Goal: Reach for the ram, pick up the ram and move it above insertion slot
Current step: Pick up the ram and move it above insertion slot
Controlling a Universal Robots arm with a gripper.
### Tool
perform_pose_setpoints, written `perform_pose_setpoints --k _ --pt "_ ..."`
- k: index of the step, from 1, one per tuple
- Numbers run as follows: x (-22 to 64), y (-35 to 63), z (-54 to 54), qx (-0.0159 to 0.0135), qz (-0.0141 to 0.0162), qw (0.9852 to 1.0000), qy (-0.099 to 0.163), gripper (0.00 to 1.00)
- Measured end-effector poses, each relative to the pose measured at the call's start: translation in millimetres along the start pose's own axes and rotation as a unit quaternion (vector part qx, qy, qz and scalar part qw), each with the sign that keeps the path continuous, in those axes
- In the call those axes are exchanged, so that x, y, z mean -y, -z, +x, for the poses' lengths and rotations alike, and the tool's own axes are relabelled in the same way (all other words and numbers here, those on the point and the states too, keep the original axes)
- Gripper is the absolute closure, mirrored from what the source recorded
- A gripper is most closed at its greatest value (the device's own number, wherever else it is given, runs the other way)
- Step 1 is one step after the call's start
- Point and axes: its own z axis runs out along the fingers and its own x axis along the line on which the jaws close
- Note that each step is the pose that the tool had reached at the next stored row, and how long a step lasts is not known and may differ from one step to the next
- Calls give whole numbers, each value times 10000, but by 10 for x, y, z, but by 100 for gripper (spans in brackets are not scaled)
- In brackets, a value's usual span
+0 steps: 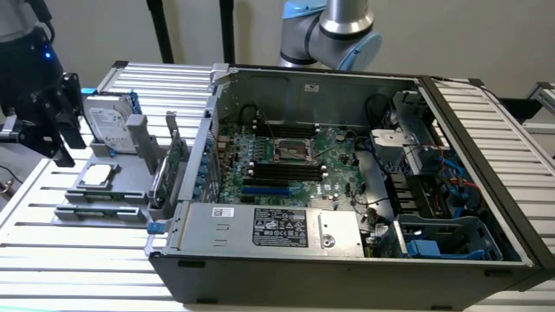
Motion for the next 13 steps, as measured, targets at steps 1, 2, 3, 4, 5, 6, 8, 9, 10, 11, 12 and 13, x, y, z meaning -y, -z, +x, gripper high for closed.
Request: perform_pose_setpoints --k 1,2,3,4,5,6,8,9,10,11,12,13 --pt "0 -18 0 0 0 10000 0 58" --pt "-1 -36 -1 0 0 10000 0 58" --pt "-1 -54 -1 0 0 10000 0 58" --pt "-1 -74 -2 0 0 10000 0 58" --pt "-2 -91 -2 0 0 10000 0 58" --pt "-3 -109 -3 0 0 10000 0 58" --pt "-8 -145 -4 0 0 10000 0 58" --pt "-10 -163 -4 0 0 10000 0 58" --pt "-13 -183 -4 0 0 10000 0 58" --pt "-17 -202 -5 0 1 10000 0 58" --pt "-22 -219 -6 1 0 10000 -2 58" --pt "-30 -238 -6 0 0 10000 -7 58"
